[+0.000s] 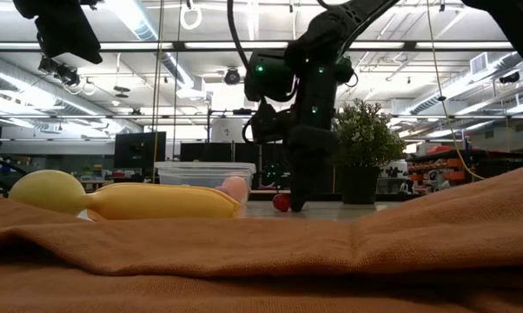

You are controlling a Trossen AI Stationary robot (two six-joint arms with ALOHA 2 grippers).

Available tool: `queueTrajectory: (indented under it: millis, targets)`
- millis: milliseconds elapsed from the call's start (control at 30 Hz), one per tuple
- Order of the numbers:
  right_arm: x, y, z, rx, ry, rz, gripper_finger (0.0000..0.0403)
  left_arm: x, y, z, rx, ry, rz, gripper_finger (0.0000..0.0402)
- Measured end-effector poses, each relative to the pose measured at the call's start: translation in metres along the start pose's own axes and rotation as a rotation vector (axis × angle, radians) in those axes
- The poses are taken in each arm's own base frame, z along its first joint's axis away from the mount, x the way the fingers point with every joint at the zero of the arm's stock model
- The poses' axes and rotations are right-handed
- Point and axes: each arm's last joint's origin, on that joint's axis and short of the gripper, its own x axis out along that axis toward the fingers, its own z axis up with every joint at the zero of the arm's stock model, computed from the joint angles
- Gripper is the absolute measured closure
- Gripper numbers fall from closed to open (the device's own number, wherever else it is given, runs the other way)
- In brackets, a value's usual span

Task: Pick and placing Produce into tupperware
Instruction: Put the cherry into the container

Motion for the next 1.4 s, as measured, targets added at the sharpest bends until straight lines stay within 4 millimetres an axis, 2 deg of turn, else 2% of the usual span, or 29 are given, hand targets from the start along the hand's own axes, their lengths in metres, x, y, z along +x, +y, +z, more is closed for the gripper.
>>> queueTrajectory:
  millis: [233, 400, 567, 733, 933, 1033, 1167, 1333, 1400]
  targets:
    - [0.0, 0.001, 0.001, 0.014, -0.011, 0.002, 0.0393, 0.0, 0.0, 0.0, 0.0, -0.006, 0.006, 0.0273]
    - [0.0, 0.001, 0.001, 0.021, -0.004, 0.004, 0.0399, 0.0, 0.0, 0.0, 0.0, -0.009, 0.009, 0.0269]
    - [-0.013, 0.003, -0.004, 0.021, 0.024, 0.011, 0.0401, 0.0, 0.0, 0.0, -0.003, -0.009, 0.009, 0.0268]
    - [-0.045, 0.008, -0.01, 0.012, 0.011, 0.005, 0.0402, 0.0, 0.0, 0.0, -0.003, -0.009, 0.008, 0.0273]
    - [-0.101, 0.018, -0.021, 0.022, -0.069, -0.041, 0.0402, 0.0, 0.0, 0.0, -0.003, -0.009, 0.008, 0.0269]
    - [-0.118, 0.017, -0.028, 0.041, -0.078, -0.071, 0.0402, 0.0, 0.0, 0.0, -0.002, -0.009, 0.008, 0.0267]
    - [-0.121, 0.016, -0.033, 0.041, -0.049, -0.093, 0.0402, 0.0, 0.0, 0.0, -0.002, -0.009, 0.008, 0.027]
    - [-0.107, 0.016, -0.031, 0.035, 0.013, -0.088, 0.0402, 0.0, 0.0, 0.0, -0.002, -0.009, 0.007, 0.0273]
    - [-0.105, 0.016, -0.024, 0.014, 0.026, -0.089, 0.0403, 0.0, 0.0, 0.0, -0.001, -0.009, 0.008, 0.0272]
